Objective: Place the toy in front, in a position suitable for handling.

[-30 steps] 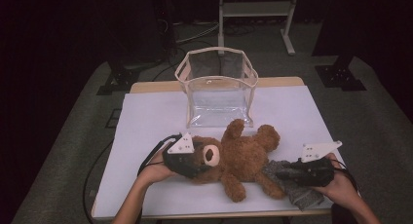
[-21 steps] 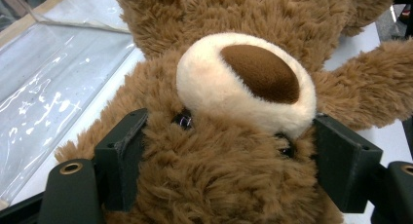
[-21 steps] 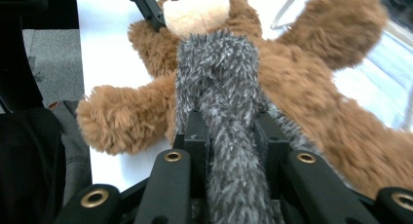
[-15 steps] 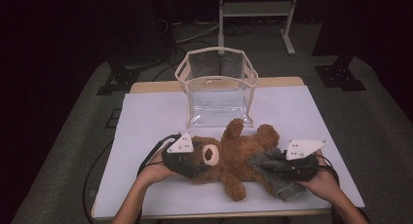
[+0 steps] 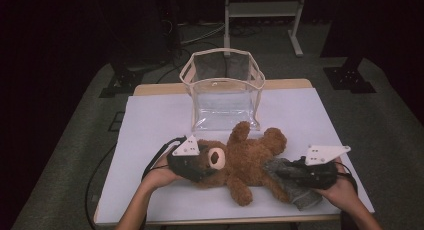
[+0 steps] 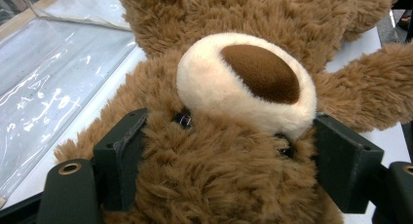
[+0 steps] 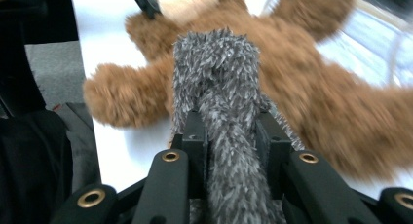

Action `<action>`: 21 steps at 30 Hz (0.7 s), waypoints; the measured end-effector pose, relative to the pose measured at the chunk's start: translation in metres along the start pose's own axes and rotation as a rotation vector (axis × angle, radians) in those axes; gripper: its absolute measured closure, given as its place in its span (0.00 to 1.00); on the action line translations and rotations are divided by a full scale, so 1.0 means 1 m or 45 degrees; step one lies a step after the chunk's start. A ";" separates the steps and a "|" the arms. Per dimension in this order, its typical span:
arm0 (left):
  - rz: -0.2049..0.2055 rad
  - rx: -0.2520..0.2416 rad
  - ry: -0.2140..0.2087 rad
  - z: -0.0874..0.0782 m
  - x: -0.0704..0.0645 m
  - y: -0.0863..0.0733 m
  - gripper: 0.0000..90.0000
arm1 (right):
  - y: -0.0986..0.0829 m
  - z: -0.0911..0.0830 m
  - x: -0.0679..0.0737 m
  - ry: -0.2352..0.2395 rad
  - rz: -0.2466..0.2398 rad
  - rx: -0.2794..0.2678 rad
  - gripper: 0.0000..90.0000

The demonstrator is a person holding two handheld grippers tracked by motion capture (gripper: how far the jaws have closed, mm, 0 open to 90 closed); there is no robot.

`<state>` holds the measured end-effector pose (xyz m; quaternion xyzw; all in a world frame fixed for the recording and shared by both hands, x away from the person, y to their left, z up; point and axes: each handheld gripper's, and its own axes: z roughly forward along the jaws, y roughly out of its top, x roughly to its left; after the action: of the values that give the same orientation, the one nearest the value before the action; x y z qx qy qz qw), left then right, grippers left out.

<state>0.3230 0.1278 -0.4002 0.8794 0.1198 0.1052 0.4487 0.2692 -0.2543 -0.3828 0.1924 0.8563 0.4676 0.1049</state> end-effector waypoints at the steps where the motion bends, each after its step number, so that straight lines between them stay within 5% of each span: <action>1: 0.001 0.001 0.002 0.000 0.000 0.000 0.24 | 0.004 0.005 0.002 0.008 -0.016 -0.005 0.78; 6: -0.001 -0.001 0.012 -0.001 0.000 0.000 0.25 | 0.006 0.015 0.008 0.036 -0.042 0.007 0.77; 14: -0.036 0.017 0.028 0.001 0.001 0.004 0.25 | -0.017 -0.009 0.002 -0.019 0.042 0.022 0.77; 21: -0.071 0.016 0.044 0.003 0.004 0.006 0.25 | 0.016 0.011 0.014 0.038 -0.082 -0.007 0.77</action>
<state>0.3281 0.1229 -0.3966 0.8765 0.1528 0.1071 0.4438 0.2645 -0.2317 -0.3754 0.1573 0.8622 0.4693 0.1076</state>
